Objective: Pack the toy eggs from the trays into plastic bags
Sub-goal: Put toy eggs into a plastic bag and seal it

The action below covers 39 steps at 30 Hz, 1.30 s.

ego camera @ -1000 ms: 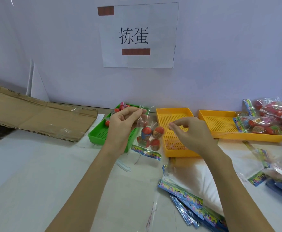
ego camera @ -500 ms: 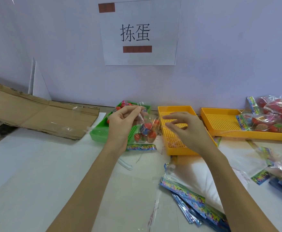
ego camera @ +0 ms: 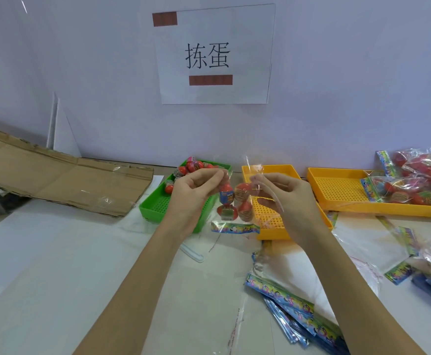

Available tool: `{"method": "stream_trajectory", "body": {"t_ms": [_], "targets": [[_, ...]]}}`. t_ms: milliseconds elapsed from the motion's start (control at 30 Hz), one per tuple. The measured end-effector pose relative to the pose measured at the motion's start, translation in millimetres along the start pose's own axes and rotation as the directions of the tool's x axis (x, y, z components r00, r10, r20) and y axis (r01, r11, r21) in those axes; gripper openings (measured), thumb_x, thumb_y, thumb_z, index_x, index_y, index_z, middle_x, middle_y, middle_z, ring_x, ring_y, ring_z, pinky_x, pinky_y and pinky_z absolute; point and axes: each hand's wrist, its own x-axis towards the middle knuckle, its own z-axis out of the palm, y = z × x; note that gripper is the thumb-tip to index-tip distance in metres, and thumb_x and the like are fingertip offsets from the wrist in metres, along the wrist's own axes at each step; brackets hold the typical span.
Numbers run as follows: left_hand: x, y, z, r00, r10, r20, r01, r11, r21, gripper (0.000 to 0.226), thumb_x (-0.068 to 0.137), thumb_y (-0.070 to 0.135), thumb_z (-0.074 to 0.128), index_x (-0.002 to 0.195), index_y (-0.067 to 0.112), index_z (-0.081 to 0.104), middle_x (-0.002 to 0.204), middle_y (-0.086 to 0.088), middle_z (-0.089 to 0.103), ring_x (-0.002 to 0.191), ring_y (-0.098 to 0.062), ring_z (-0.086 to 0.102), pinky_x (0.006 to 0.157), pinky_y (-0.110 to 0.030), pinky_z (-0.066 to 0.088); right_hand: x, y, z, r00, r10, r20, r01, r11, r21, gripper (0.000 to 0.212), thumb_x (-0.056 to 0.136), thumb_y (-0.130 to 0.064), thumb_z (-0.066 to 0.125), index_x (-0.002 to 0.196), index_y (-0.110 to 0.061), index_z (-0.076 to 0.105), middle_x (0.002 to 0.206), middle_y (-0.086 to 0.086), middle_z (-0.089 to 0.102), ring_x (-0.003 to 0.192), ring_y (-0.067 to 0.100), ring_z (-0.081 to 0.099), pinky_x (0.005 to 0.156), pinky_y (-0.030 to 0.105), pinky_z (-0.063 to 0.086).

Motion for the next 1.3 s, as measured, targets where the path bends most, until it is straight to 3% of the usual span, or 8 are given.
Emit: {"method": "stream_trajectory", "body": {"t_ms": [200,367,567,733,933,1300], "targets": [[-0.8,-0.3,-3.3,0.997,-0.081,-0.013,0.08,0.995,-0.064,0.024,0.082,0.02,0.08,0.099,0.003,0.08,0.098,-0.014,0.079,0.087,-0.019,0.075,0.079,-0.023,0.059,0.5,-0.7,-5.7,1.0,0.013,0.023,-0.013,1.0,0.001,0.018,0.093,-0.02,0.074,0.106,-0.008,0.079,0.092,0.007,0.08,0.085,0.021,0.077,0.073,0.027,0.061],[2.2,0.1,-12.2,0.997,-0.067,-0.044,0.069,0.997,0.043,0.019,0.08,0.019,0.083,0.093,0.005,0.082,0.085,-0.014,0.077,0.073,-0.016,0.071,0.069,-0.022,0.059,3.4,2.7,-11.6,0.999,-0.033,0.038,0.036,0.996,-0.076,0.018,0.093,-0.018,0.074,0.104,-0.006,0.08,0.09,0.011,0.079,0.085,0.02,0.076,0.074,0.026,0.062],[2.5,4.2,-21.0,0.999,-0.008,0.042,0.004,0.996,0.091,0.026,0.079,0.014,0.081,0.102,0.003,0.082,0.095,-0.016,0.08,0.077,-0.018,0.074,0.071,-0.021,0.06,6.0,4.9,-18.0,0.99,-0.099,0.1,0.107,0.991,-0.08,0.017,0.092,-0.014,0.074,0.108,-0.011,0.08,0.089,0.012,0.079,0.083,0.019,0.073,0.07,0.021,0.056],[2.2,6.6,-22.2,0.997,0.009,0.078,-0.013,0.998,0.058,0.026,0.079,0.014,0.082,0.104,0.007,0.083,0.104,-0.017,0.079,0.078,-0.019,0.075,0.073,-0.022,0.06,6.1,6.3,-19.7,0.986,-0.118,0.118,0.128,0.988,-0.085,0.018,0.09,-0.024,0.078,0.107,-0.018,0.082,0.096,0.006,0.08,0.085,0.017,0.074,0.066,0.021,0.054],[-0.3,9.7,-22.8,0.997,0.018,0.071,-0.021,0.999,0.038,0.03,0.079,0.013,0.081,0.107,0.002,0.081,0.103,-0.02,0.078,0.078,-0.02,0.075,0.073,-0.024,0.061,8.1,7.5,-20.0,0.983,-0.118,0.143,0.115,0.993,0.024,0.018,0.091,-0.023,0.075,0.109,-0.021,0.081,0.097,0.011,0.079,0.082,0.02,0.073,0.064,0.021,0.054],[-2.2,14.6,-26.5,0.992,0.068,0.111,-0.068,0.998,0.002,0.015,0.085,0.007,0.076,0.098,0.006,0.083,0.099,-0.02,0.079,0.081,-0.022,0.076,0.075,-0.025,0.061,10.0,7.4,-21.6,0.961,-0.192,0.197,0.189,0.981,0.035,0.015,0.094,-0.018,0.072,0.105,-0.019,0.082,0.101,0.013,0.079,0.089,0.024,0.074,0.077,0.024,0.058]]}}
